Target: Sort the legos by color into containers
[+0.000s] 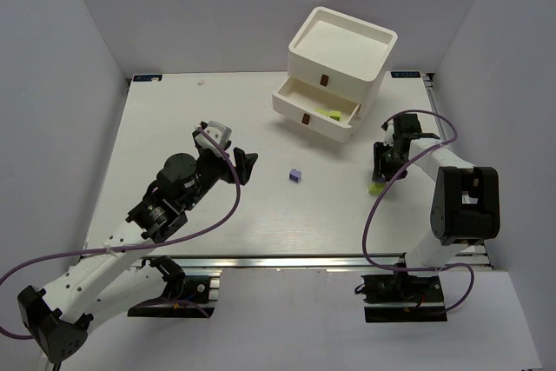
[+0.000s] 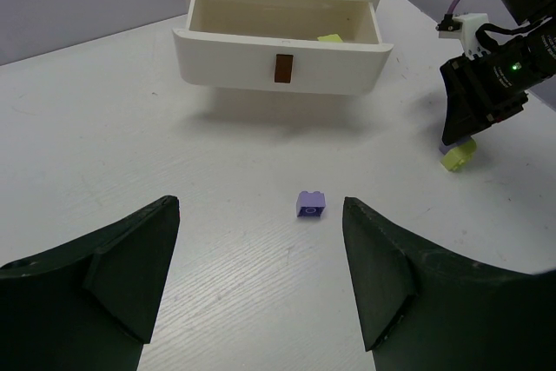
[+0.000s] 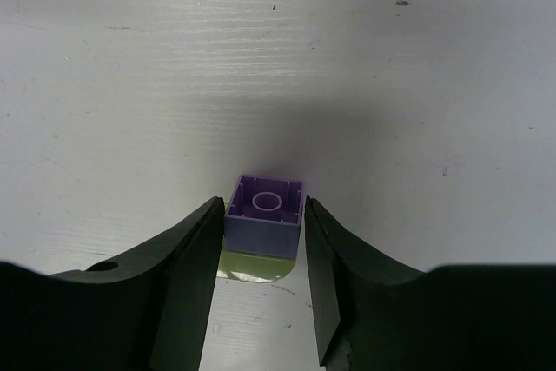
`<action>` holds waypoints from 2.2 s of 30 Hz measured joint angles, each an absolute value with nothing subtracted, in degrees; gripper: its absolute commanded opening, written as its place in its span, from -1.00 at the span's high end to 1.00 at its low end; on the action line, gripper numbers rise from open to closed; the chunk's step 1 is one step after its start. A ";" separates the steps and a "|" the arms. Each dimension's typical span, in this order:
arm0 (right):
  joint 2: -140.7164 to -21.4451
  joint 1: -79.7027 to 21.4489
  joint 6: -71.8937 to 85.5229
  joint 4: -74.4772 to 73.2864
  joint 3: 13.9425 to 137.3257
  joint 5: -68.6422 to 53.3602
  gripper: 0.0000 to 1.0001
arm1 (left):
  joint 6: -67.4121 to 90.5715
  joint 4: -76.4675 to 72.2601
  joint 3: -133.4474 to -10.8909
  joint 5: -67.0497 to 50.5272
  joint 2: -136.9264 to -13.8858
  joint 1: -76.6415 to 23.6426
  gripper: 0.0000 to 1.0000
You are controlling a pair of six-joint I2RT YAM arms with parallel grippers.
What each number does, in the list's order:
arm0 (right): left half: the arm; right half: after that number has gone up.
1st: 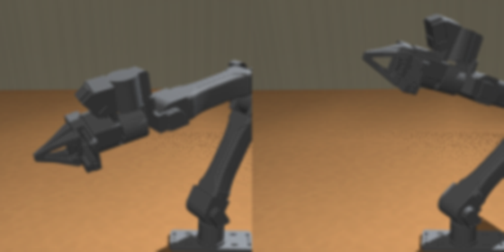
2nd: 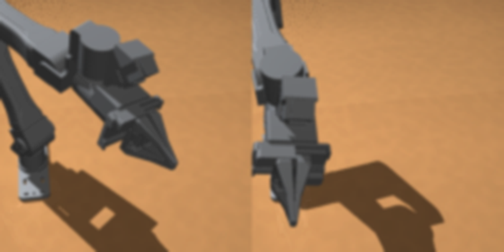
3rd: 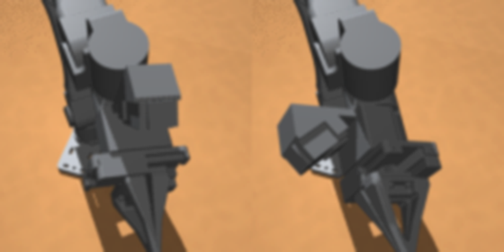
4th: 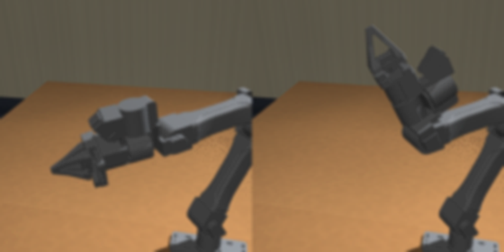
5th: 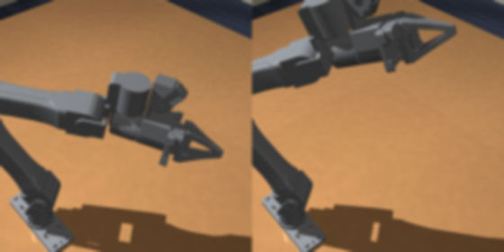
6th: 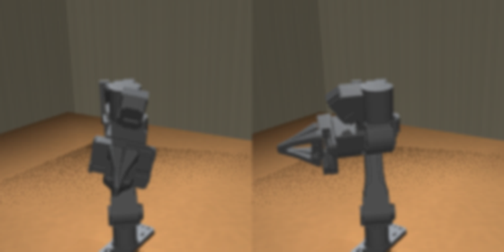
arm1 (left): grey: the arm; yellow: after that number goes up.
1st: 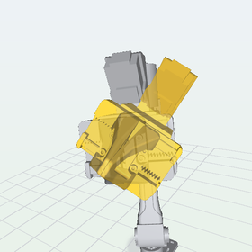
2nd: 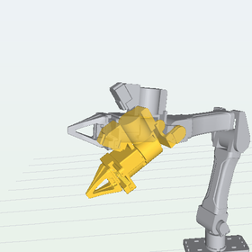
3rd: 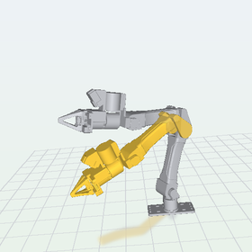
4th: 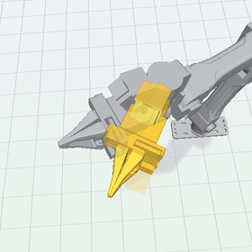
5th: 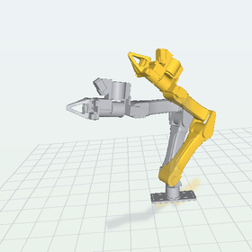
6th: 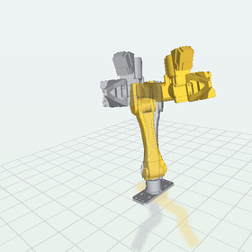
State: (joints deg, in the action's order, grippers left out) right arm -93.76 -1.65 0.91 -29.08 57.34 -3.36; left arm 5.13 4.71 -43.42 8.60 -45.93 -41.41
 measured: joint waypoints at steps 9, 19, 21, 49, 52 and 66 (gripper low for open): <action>-93.78 -1.65 0.67 -29.98 57.34 -3.33 0.26 | 5.15 4.71 -43.42 8.60 -45.93 -41.41 -0.71; -92.16 -1.63 -2.07 -30.06 57.41 -8.01 1.00 | 5.87 2.15 -42.81 3.25 -45.93 -41.36 -0.69; -89.38 -1.63 -4.54 -30.37 57.80 -12.29 1.00 | 6.96 -0.14 -41.69 -0.23 -46.17 -41.36 -0.73; -64.51 -12.95 1.65 -8.25 54.11 -32.88 1.00 | 33.93 -24.97 -50.61 -4.71 -83.35 -53.67 -0.96; -63.46 -13.34 3.77 -6.92 53.39 -31.46 1.00 | 33.93 -23.94 -51.31 -0.34 -84.16 -54.37 -0.96; -62.17 -14.02 8.47 -5.80 51.62 -30.59 1.00 | 33.71 -22.72 -57.39 8.14 -88.71 -54.61 -0.78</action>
